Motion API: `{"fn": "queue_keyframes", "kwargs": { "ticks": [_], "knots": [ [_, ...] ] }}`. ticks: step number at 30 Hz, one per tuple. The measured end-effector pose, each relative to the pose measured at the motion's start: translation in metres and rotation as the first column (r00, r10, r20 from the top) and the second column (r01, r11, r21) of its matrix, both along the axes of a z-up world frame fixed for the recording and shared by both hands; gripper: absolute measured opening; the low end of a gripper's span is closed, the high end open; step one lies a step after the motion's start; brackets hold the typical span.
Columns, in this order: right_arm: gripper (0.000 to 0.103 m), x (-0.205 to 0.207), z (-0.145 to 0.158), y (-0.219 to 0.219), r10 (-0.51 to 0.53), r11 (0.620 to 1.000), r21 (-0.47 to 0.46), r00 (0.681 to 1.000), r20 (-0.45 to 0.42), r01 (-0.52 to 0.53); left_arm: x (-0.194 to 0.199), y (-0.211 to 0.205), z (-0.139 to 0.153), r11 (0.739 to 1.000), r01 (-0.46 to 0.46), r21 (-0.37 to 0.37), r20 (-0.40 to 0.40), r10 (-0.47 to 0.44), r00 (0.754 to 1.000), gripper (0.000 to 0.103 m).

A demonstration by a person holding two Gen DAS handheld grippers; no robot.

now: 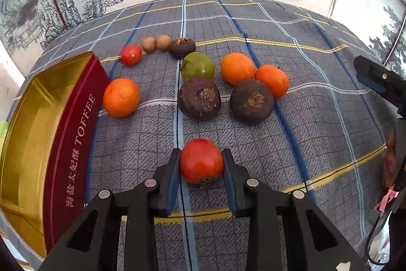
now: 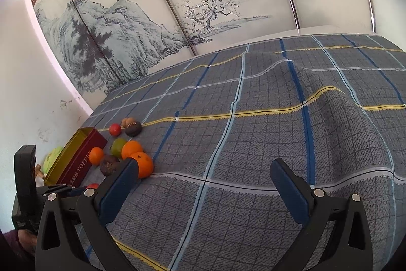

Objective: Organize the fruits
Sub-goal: 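Carry the tomato with the left gripper over the tin and release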

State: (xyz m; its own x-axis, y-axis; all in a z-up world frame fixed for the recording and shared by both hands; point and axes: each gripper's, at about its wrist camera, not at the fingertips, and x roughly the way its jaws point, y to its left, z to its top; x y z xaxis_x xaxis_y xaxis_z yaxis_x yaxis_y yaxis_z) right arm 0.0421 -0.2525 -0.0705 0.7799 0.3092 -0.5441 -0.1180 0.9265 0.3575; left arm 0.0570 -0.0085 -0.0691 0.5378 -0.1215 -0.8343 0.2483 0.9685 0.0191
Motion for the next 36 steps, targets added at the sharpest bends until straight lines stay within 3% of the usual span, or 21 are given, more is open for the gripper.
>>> {"fn": "queue_keyframes", "kwargs": {
  "ticks": [12, 19, 23, 28, 36],
  "knots": [
    [0.103, 0.006, -0.003, -0.002, -0.019, 1.0, -0.003, 0.999, -0.037, 0.019, -0.017, 0.01, 0.043, 0.999, -0.033, 0.038, 0.115, 0.029, 0.993, 0.028],
    [0.103, 0.009, -0.005, -0.002, -0.034, 0.999, -0.003, 0.998, -0.055, 0.034, -0.016, 0.028, 0.054, 0.997, -0.059, 0.044, 0.127, 0.053, 0.991, 0.028],
    [0.103, 0.009, -0.007, -0.003, -0.044, 0.999, -0.003, 0.997, -0.068, 0.044, -0.013, 0.043, 0.063, 0.994, -0.073, 0.079, 0.15, 0.061, 0.987, 0.028],
    [0.103, 0.012, -0.008, -0.005, -0.053, 0.999, 0.001, 0.995, -0.087, 0.054, 0.0, 0.071, 0.075, 0.979, -0.103, 0.174, 0.203, 0.067, 0.977, 0.028],
    [0.103, 0.015, -0.01, -0.007, -0.068, 0.998, 0.003, 0.992, -0.11, 0.069, 0.048, 0.129, 0.075, 0.948, -0.186, 0.257, 0.209, 0.134, 0.969, 0.028]
  ]
}}
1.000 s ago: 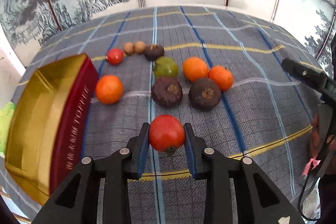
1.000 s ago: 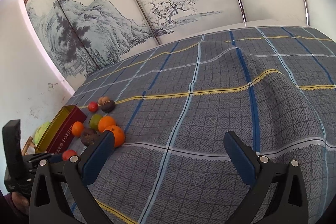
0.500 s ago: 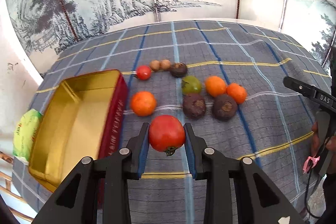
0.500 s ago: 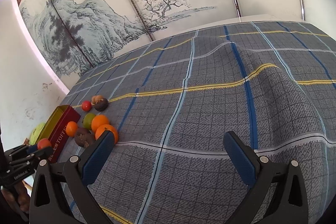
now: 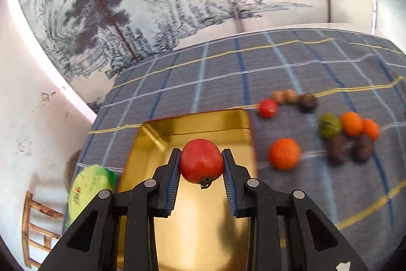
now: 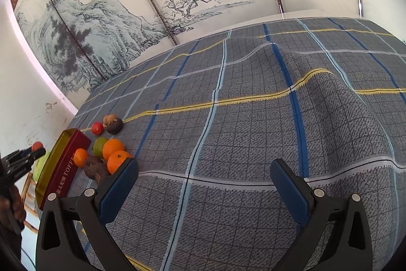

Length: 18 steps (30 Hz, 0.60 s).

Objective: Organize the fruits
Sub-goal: 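Carry the tomato with the left gripper over the tin and release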

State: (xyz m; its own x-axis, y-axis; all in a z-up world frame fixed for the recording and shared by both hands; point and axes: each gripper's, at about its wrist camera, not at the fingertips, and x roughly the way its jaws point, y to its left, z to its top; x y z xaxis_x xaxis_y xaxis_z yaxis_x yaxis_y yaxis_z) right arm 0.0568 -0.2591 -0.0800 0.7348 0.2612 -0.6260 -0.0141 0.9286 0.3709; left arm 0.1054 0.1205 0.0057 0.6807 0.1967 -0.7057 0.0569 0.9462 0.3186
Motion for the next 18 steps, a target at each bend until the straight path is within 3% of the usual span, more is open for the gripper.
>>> {"fn": "queue_keyframes", "kwargs": {
  "ticks": [9, 18],
  "knots": [
    [0.103, 0.003, -0.002, -0.002, -0.01, 1.0, 0.004, 1.0, -0.022, 0.01, 0.046, 0.039, -0.022, 0.995, -0.071, 0.071, -0.047, 0.074, 0.996, 0.028],
    [0.103, 0.008, -0.004, -0.002, -0.014, 1.0, 0.004, 0.999, -0.048, 0.014, 0.069, 0.06, -0.037, 0.991, -0.111, 0.077, -0.089, 0.118, 0.989, 0.028]
  ]
}}
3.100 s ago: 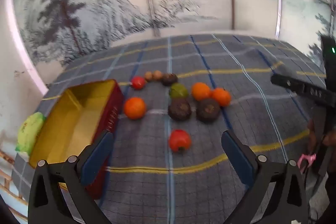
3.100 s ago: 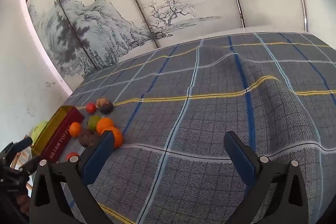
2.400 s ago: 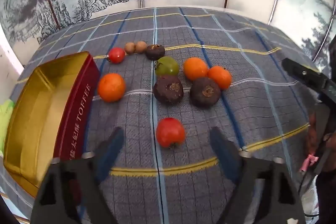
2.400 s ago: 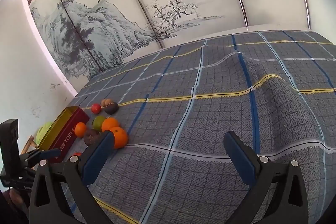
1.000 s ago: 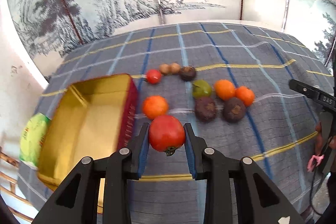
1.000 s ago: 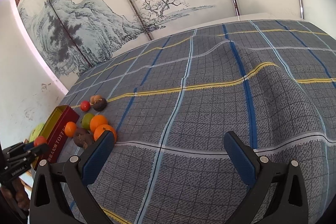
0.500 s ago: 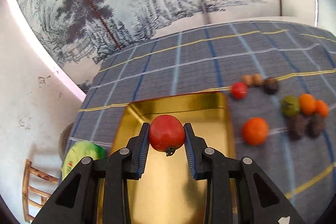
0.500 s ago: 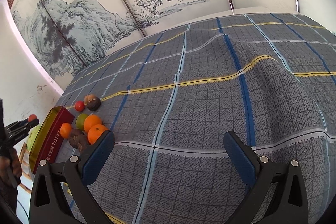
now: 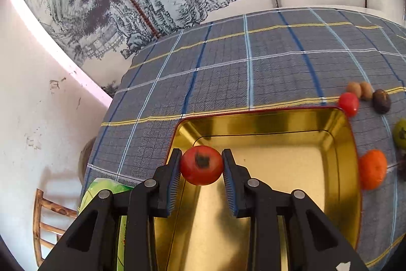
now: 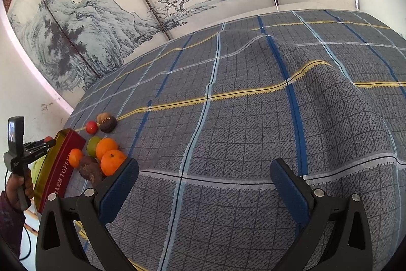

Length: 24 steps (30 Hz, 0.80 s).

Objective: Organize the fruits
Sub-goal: 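Carry the tomato with the left gripper over the tin and release, then grasp the dark brown round fruit with the right gripper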

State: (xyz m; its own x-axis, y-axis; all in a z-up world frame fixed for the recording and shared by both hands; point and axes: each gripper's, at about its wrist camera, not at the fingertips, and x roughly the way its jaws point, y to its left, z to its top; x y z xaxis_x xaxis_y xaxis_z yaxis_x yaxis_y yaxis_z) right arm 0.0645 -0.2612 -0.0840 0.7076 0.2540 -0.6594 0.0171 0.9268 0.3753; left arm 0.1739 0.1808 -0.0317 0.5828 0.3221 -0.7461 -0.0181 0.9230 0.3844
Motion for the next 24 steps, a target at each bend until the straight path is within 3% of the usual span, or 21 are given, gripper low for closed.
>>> {"fn": "queue_keyframes", "kwargs": {
  "ticks": [14, 18, 20, 24],
  "knots": [
    [0.103, 0.004, -0.002, 0.0, -0.001, 1.0, -0.006, 1.0, -0.01, 0.001, 0.013, 0.011, -0.008, 0.999, -0.029, 0.014, -0.003, 0.029, 1.0, 0.032],
    [0.103, -0.005, 0.005, 0.008, 0.061, 0.998, -0.031, 0.996, 0.058, -0.059, -0.004, 0.003, 0.007, 1.0, -0.019, 0.024, 0.088, 0.017, 0.996, 0.057],
    [0.102, -0.013, 0.013, 0.024, 0.131, 0.988, -0.092, 0.986, 0.1, -0.122, -0.021, -0.001, 0.022, 1.0, -0.005, -0.021, 0.154, 0.008, 0.988, 0.058],
    [0.089, -0.032, 0.031, 0.071, 0.348, 0.936, -0.101, 0.928, 0.134, -0.336, -0.072, -0.013, 0.051, 0.995, 0.023, -0.101, 0.286, 0.007, 0.958, 0.08]
  ]
}}
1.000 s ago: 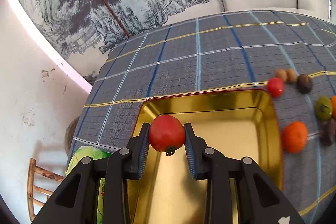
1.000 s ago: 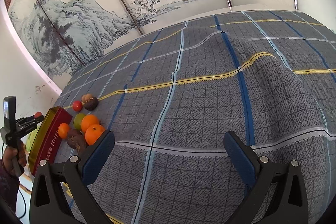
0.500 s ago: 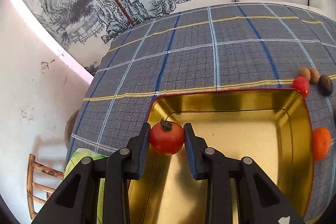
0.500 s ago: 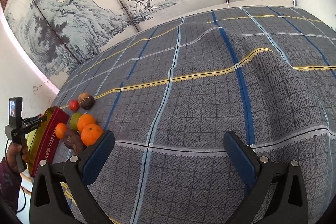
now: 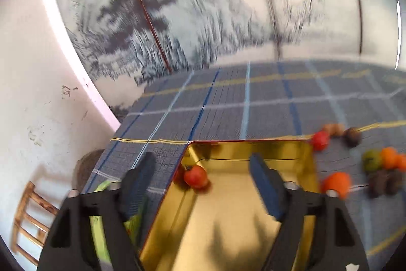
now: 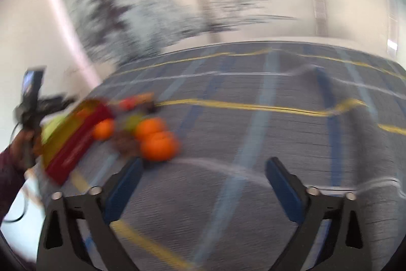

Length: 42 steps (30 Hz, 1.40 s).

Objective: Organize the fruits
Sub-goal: 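Grasp the dark brown round fruit with the right gripper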

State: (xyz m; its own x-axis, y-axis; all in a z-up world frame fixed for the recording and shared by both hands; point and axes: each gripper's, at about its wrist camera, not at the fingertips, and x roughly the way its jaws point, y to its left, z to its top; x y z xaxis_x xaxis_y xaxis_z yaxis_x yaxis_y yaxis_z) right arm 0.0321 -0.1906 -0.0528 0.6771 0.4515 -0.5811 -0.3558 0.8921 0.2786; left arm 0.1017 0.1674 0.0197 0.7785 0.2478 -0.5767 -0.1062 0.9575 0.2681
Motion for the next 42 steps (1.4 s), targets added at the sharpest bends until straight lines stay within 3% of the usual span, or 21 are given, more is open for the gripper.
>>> {"fn": "queue_keyframes", "kwargs": {
  "ticks": [2, 7, 11, 19, 23, 26, 30, 35, 42],
  "knots": [
    [0.088, -0.005, 0.006, 0.022, 0.091, 0.996, -0.003, 0.996, 0.018, -0.091, -0.03, -0.01, 0.008, 0.999, 0.017, -0.037, 0.043, -0.015, 0.999, 0.081],
    [0.071, 0.0, -0.005, 0.057, 0.204, 0.979, -0.007, 0.978, -0.035, -0.204, -0.086, -0.029, 0.009, 0.994, 0.042, -0.105, 0.054, -0.037, 0.998, 0.084],
    [0.069, 0.006, -0.014, 0.061, 0.186, 0.983, 0.007, 0.98, -0.065, -0.186, -0.113, -0.034, 0.002, 0.99, 0.04, -0.138, 0.021, -0.038, 0.999, 0.085],
    [0.069, 0.026, -0.02, 0.067, 0.15, 0.989, -0.004, 0.984, -0.101, -0.151, -0.126, -0.031, -0.002, 0.978, 0.017, -0.209, -0.02, -0.021, 1.0, 0.084],
    [0.066, 0.031, -0.019, 0.081, 0.149, 0.983, -0.1, 0.986, -0.077, -0.157, -0.126, -0.034, -0.006, 0.976, 0.025, -0.216, -0.034, -0.033, 0.999, 0.084],
    [0.043, 0.041, -0.029, 0.088, 0.141, 0.972, -0.168, 0.981, -0.132, -0.162, -0.129, -0.037, -0.009, 0.974, 0.031, -0.224, -0.042, -0.041, 0.998, 0.084],
    [0.043, 0.039, -0.029, 0.083, 0.12, 0.972, -0.187, 0.984, -0.129, -0.143, -0.132, -0.039, -0.014, 0.973, 0.032, -0.229, -0.057, -0.046, 0.997, 0.084],
    [0.042, 0.016, 0.0, 0.08, 0.157, 0.982, -0.093, 0.984, -0.081, -0.164, -0.143, -0.033, -0.013, 0.967, 0.028, -0.254, -0.041, -0.04, 0.998, 0.084],
    [0.042, 0.019, 0.046, 0.126, 0.308, 0.951, -0.025, 0.951, -0.027, -0.309, -0.157, -0.023, -0.009, 0.961, 0.013, -0.278, -0.026, -0.021, 0.999, 0.084]
  ]
}}
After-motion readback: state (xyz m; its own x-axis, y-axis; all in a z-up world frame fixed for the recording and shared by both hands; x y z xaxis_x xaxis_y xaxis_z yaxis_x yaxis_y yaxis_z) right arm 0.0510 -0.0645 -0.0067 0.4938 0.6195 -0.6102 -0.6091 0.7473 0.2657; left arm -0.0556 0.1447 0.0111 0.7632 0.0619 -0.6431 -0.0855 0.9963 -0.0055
